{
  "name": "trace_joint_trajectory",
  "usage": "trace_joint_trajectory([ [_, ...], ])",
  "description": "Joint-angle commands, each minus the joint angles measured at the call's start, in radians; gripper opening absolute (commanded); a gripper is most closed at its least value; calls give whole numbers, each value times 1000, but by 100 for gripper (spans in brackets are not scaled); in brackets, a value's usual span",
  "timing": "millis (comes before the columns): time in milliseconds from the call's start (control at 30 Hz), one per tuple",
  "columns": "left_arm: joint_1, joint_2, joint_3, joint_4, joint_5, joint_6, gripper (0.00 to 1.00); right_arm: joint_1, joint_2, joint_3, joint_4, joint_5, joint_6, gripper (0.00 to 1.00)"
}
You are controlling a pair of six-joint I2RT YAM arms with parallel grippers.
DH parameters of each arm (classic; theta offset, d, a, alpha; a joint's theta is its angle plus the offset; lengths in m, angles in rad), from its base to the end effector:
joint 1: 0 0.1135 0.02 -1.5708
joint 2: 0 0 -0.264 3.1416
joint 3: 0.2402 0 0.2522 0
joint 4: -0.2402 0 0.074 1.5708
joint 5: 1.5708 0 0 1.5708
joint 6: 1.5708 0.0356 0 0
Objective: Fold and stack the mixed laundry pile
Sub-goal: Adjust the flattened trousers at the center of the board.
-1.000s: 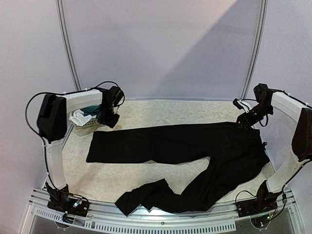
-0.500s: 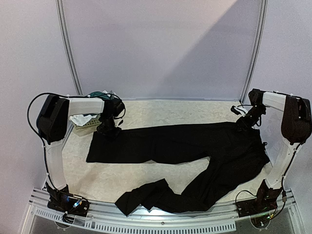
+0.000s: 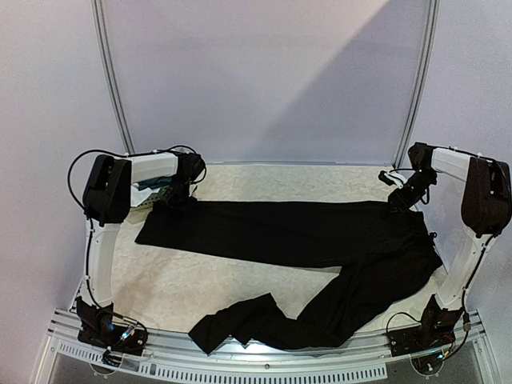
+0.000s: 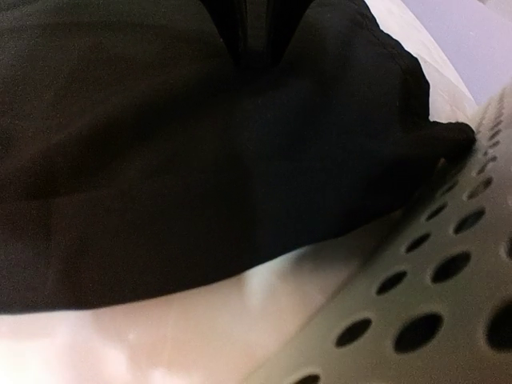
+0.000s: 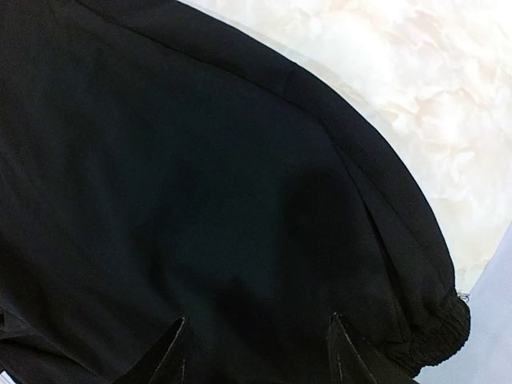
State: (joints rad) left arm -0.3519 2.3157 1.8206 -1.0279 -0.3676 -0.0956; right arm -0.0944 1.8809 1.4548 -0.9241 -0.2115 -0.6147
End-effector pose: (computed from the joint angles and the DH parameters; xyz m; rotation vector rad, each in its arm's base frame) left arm 0.4251 -0.1425 0.1369 0.3664 2.9463 0.5224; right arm 0.3713 -0.0276 0.2121 -0.7673 2.7522 0.1745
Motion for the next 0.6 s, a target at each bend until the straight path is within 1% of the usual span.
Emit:
trace_joint_trajectory([
  [0,12,68,89,-4,-48,32,9,-2,31,36,-22,2,-11,58],
  [167,19,98,182,-9,-77,44,9,-1,34,50,-27,3,-2,58],
  [267,14,58,201,-45,-35,13,13,-2,23,64,-59,-8,-2,58],
  [333,-13,-25,169,-56,13,-11,20,-2,-15,60,-91,-27,-10,59],
  [400,-61,-134,119,-60,37,-16,28,-1,-95,42,-120,-36,-27,60],
  [500,-168,-310,22,-70,71,-13,39,-2,-232,-20,-164,-33,-68,61],
  [567,-237,-415,-53,-65,137,0,44,-3,-309,-95,-189,-37,-102,62],
])
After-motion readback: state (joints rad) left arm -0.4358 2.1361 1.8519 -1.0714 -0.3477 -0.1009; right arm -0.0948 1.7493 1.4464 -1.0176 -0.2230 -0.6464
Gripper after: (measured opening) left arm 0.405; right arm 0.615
